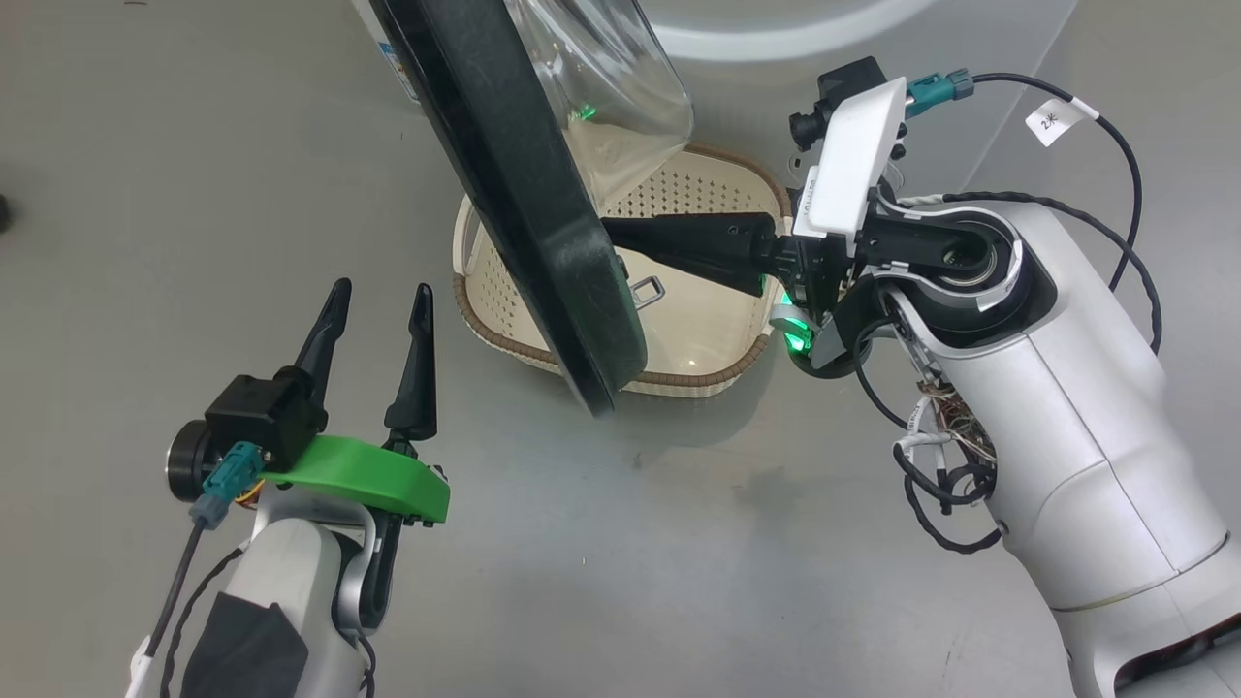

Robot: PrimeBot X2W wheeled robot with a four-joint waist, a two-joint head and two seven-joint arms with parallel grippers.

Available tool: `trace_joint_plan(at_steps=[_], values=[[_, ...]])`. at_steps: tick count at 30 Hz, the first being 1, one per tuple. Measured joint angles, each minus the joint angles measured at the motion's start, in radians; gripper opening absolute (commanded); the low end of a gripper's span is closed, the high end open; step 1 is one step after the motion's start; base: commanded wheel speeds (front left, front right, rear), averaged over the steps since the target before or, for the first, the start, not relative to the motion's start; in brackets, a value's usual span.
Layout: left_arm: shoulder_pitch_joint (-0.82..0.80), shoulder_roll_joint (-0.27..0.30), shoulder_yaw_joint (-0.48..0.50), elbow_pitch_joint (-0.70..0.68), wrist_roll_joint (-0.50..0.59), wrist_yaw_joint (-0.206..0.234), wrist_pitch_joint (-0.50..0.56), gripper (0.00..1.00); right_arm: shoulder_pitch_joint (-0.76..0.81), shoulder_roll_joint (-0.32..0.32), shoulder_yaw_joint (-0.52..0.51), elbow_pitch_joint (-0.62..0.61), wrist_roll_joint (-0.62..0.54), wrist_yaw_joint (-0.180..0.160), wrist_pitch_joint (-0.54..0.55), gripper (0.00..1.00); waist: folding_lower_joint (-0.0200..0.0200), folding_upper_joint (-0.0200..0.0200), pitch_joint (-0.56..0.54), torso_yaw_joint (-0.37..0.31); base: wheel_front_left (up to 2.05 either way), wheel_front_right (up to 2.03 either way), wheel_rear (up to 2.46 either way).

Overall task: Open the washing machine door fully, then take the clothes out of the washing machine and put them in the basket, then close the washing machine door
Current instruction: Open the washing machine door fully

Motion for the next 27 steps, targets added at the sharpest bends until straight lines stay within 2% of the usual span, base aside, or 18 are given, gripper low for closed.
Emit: trace_joint_plan(at_steps=[18,25,26,27], values=[[0.0,0.0,0.001,-0.01,-0.007,0.001,0.0,1.0,0.0,0.001,0.082,-0.014,0.02,0.0,-0.06,0.0,0.0,0.0,0.017,0.005,0.0,0.0,0.0],[0.0,0.0,0.018,-0.003,-0.005,0.009,0.0,1.0,0.0,-0.023,0.07,-0.026,-0.086,0.005,-0.144,0.0,0.0,0.0,-0.007,-0.005,0.0,0.0,0.0],[0.0,0.0,0.03,-0.002,0.003,0.01,0.0,1.0,0.0,-0.053,0.086,-0.031,-0.153,0.029,-0.177,0.0,0.0,0.0,-0.017,-0.012,0.0,0.0,0.0],[0.0,0.0,0.03,-0.002,0.003,0.01,0.0,1.0,0.0,-0.053,0.086,-0.031,-0.153,0.029,-0.177,0.0,0.0,0.0,-0.017,-0.012,0.0,0.0,0.0]])
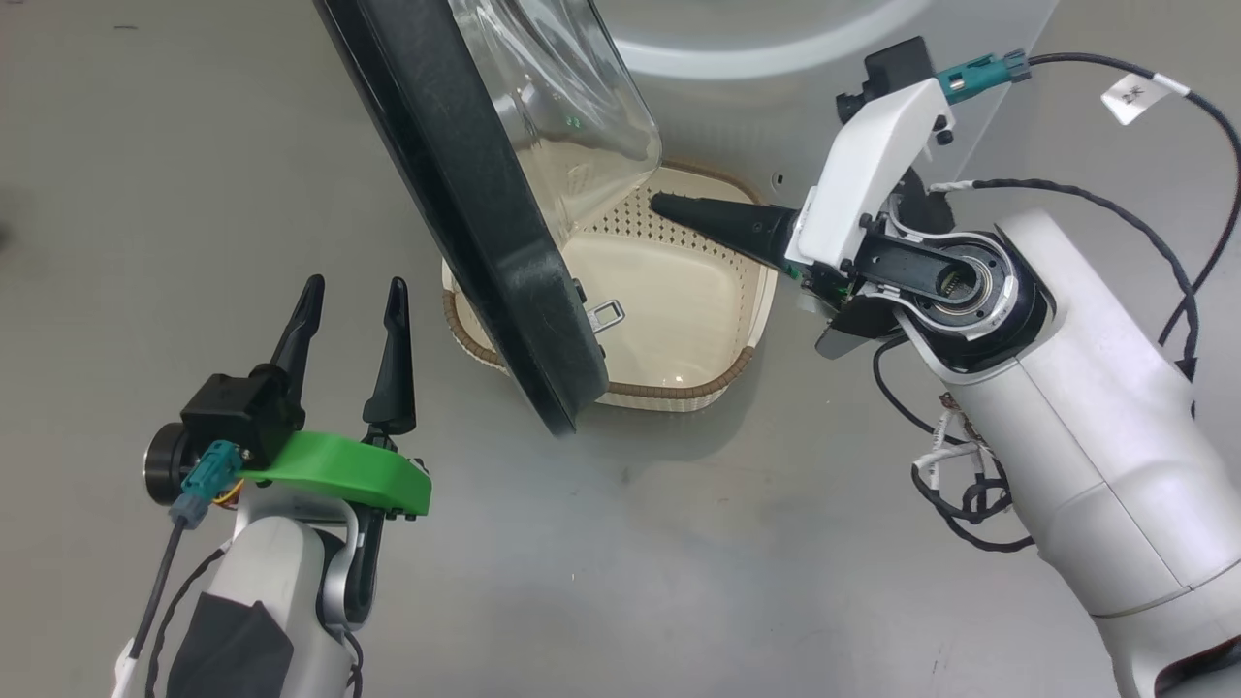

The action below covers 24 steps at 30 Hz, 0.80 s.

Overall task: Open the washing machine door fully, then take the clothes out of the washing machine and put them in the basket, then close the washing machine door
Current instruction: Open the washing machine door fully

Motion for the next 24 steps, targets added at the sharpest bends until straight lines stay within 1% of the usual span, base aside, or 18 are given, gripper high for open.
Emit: trace_joint_plan(at_steps=[5,9,10,12,13,18,21,22,24], values=[[0.007,0.0,0.029,0.003,0.016,0.002,0.0,1.0,0.0,-0.081,0.046,-0.009,-0.179,0.066,-0.098,0.0,0.0,0.0,-0.03,-0.023,0.0,0.0,0.0],[0.027,0.0,0.042,0.008,0.026,0.005,0.0,1.0,0.0,-0.161,0.1,-0.019,-0.365,0.119,-0.195,0.0,0.0,0.0,-0.057,-0.047,0.0,0.0,0.0],[0.035,0.001,0.051,0.01,0.036,0.005,0.0,1.0,0.0,-0.203,0.129,-0.025,-0.463,0.148,-0.245,0.0,0.0,0.0,-0.071,-0.059,0.0,0.0,0.0],[0.042,0.002,0.059,0.013,0.043,0.005,0.0,1.0,0.001,-0.237,0.155,-0.035,-0.547,0.17,-0.295,0.0,0.0,0.0,-0.085,-0.073,0.0,0.0,0.0],[0.044,0.003,0.063,0.014,0.043,0.005,0.0,1.0,0.001,-0.253,0.169,-0.039,-0.592,0.176,-0.318,0.0,0.0,0.0,-0.092,-0.079,0.0,0.0,0.0],[0.074,0.011,0.085,0.016,0.049,0.009,0.0,1.0,0.04,-0.277,0.188,-0.057,-0.717,0.173,-0.449,0.0,0.0,0.0,-0.129,-0.112,0.0,0.0,0.0],[0.093,0.02,0.098,0.016,0.051,0.009,0.0,1.0,0.059,-0.294,0.202,-0.065,-0.804,0.161,-0.529,0.0,0.0,0.0,-0.148,-0.134,0.0,0.0,0.0],[0.097,0.022,0.101,0.016,0.056,0.009,0.0,1.0,0.065,-0.302,0.204,-0.066,-0.835,0.148,-0.558,0.0,0.0,0.0,-0.155,-0.141,0.0,0.0,0.0],[0.104,0.022,0.102,0.017,0.061,0.009,0.0,1.0,0.088,-0.31,0.196,-0.066,-0.856,0.123,-0.609,0.0,0.0,0.0,-0.168,-0.153,0.0,0.0,0.0]])
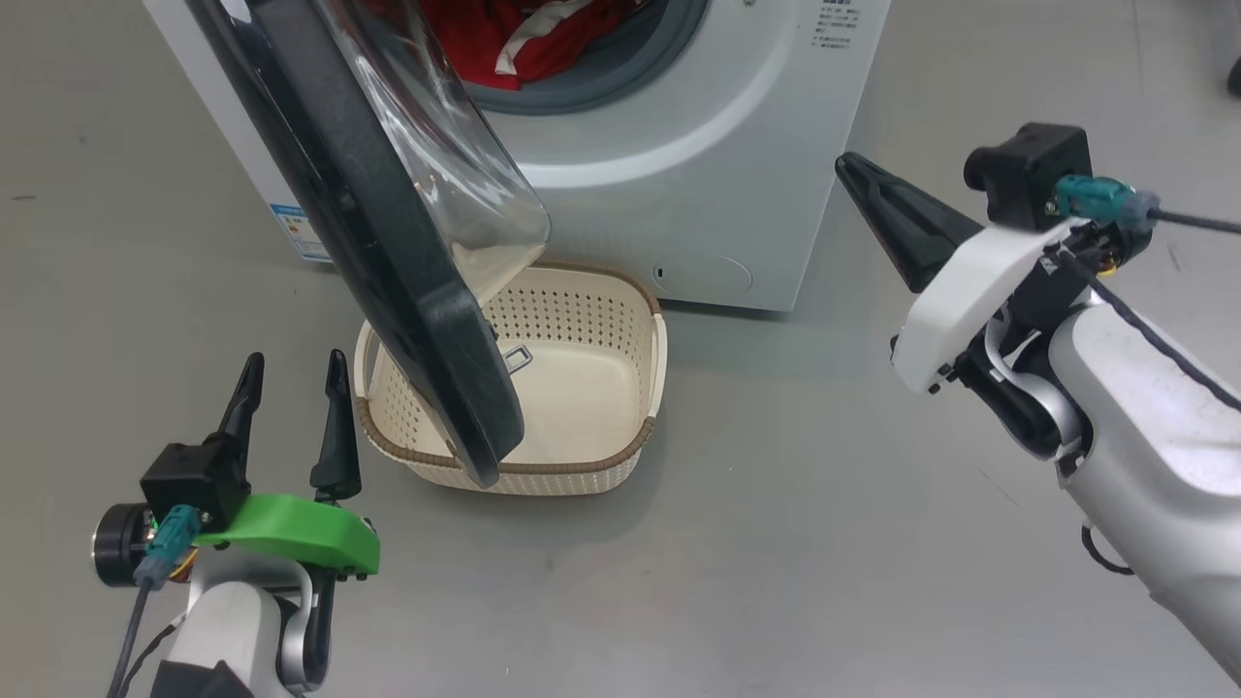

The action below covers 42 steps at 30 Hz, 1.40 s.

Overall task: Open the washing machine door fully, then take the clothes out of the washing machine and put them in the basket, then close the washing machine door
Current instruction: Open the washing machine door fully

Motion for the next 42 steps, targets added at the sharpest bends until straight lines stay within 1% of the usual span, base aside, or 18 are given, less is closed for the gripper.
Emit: trace_joint_plan(at_steps=[2,6,9,10,12,13,14,15,18,23,29,42], values=[[0.006,0.0,0.002,0.0,0.0,0.0,0.0,1.0,0.038,0.001,-0.011,0.0,-0.016,-0.028,-0.052,0.0,0.0,0.0,-0.012,-0.011,0.0,0.0,0.0],[0.022,0.0,0.012,-0.001,0.008,0.0,0.0,1.0,0.113,0.004,-0.021,0.001,-0.034,-0.074,-0.143,0.0,0.0,0.0,-0.034,-0.03,0.0,0.0,0.0],[0.034,0.001,0.02,-0.001,0.011,0.0,0.0,1.0,0.165,0.018,-0.022,0.002,-0.035,-0.101,-0.194,0.0,0.0,0.0,-0.048,-0.044,0.0,0.0,0.0],[0.037,0.001,0.021,-0.001,0.013,0.0,0.0,1.0,0.181,0.022,-0.023,0.003,-0.037,-0.101,-0.207,0.0,0.0,0.0,-0.053,-0.047,0.0,0.0,0.0],[0.044,0.001,0.023,-0.002,0.016,0.0,0.0,1.0,0.216,0.033,-0.035,0.005,-0.037,-0.115,-0.244,0.0,0.0,0.0,-0.061,-0.054,0.0,0.0,0.0],[0.046,0.001,0.024,-0.002,0.016,0.0,0.0,1.0,0.23,0.034,-0.038,0.007,-0.038,-0.118,-0.264,0.13,0.0,0.0,-0.065,-0.057,0.0,0.0,0.0],[0.05,0.001,0.026,-0.002,0.016,0.0,0.0,1.0,0.242,0.034,-0.042,0.008,-0.04,-0.123,-0.281,0.45,0.0,0.0,-0.07,-0.06,0.0,0.0,0.0],[0.055,0.001,0.027,-0.003,0.016,0.0,0.0,1.0,0.253,0.034,-0.049,0.009,-0.043,-0.127,-0.303,1.0,0.0,0.0,-0.073,-0.063,0.0,0.0,0.0],[0.068,0.001,0.031,-0.003,0.017,0.0,0.0,1.0,0.287,0.044,-0.063,0.015,-0.044,-0.132,-0.338,1.0,0.0,0.0,-0.085,-0.071,0.0,0.0,0.0],[0.086,0.001,0.039,-0.007,0.021,0.0,0.0,1.0,0.342,0.067,-0.079,0.022,-0.045,-0.14,-0.338,1.0,0.0,0.0,-0.1,-0.084,0.0,0.0,0.0],[0.096,0.001,0.039,-0.017,0.037,-0.003,0.0,1.0,0.364,0.073,-0.097,0.02,-0.08,-0.142,-0.338,1.0,0.0,0.0,-0.111,-0.096,0.0,0.0,0.0],[0.096,0.0,0.04,-0.033,0.051,-0.01,0.0,1.0,0.387,0.102,-0.139,-0.005,-0.107,-0.144,-0.339,1.0,0.0,0.0,-0.106,-0.104,0.0,0.0,0.0]])
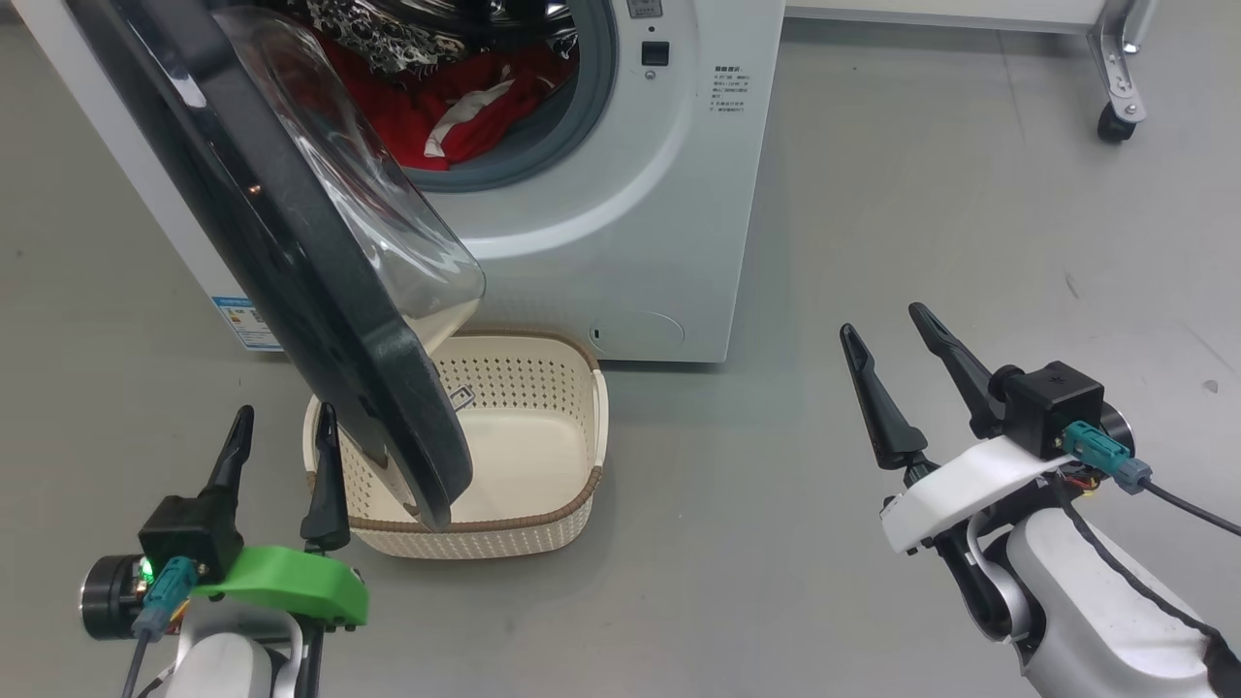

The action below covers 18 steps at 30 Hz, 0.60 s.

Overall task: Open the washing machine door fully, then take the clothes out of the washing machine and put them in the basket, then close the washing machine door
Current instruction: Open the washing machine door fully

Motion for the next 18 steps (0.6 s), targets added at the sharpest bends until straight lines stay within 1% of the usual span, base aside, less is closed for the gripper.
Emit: trace_joint_plan(at_steps=[18], values=[[0.001,-0.001,0.008,-0.001,0.001,-0.009,0.0,1.0,0.039,0.027,-0.062,-0.029,-0.051,-0.001,-0.007,1.0,0.0,0.0,0.003,0.001,0.0,0.0,0.0]])
